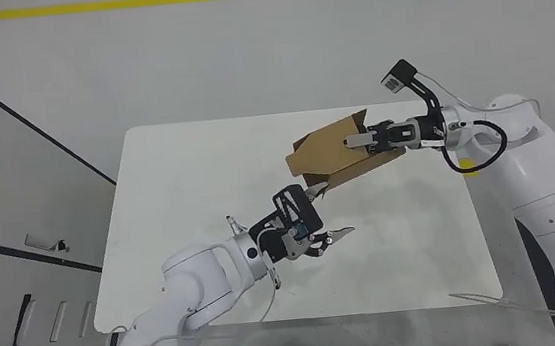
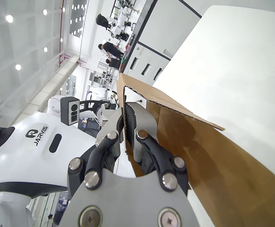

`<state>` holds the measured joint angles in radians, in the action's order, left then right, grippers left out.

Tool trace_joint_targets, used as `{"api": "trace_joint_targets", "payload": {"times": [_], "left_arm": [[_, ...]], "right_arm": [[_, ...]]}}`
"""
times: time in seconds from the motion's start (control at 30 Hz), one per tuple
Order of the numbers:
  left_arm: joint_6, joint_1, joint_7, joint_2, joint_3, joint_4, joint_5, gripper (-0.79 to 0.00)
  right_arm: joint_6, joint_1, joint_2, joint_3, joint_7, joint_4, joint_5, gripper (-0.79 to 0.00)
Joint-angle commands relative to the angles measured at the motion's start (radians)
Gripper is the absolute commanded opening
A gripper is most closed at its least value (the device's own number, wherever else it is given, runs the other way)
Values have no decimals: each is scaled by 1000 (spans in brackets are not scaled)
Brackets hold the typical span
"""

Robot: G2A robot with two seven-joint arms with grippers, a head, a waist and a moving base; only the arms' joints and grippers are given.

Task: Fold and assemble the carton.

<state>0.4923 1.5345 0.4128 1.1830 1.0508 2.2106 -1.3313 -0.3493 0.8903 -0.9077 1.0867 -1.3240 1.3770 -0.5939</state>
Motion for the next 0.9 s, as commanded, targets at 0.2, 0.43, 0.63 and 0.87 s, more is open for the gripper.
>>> {"api": "trace_joint_targets", "payload": {"times": [0.2,0.43,0.63,0.87], "left_arm": [[-17,10,9,-5,12,2,-7,-243],[-27,16,6,-9,15,2,-9,-237],[-18,17,5,-11,7,7,-6,-228],[-19,12,4,-12,-16,4,-5,-234]], "right_arm": [[-7,19,0,20,15,6,-2,-785],[-19,30,-1,34,16,17,-6,-785],[-19,36,-1,46,33,25,8,-785],[-9,47,-2,56,55,36,28,-785]]}}
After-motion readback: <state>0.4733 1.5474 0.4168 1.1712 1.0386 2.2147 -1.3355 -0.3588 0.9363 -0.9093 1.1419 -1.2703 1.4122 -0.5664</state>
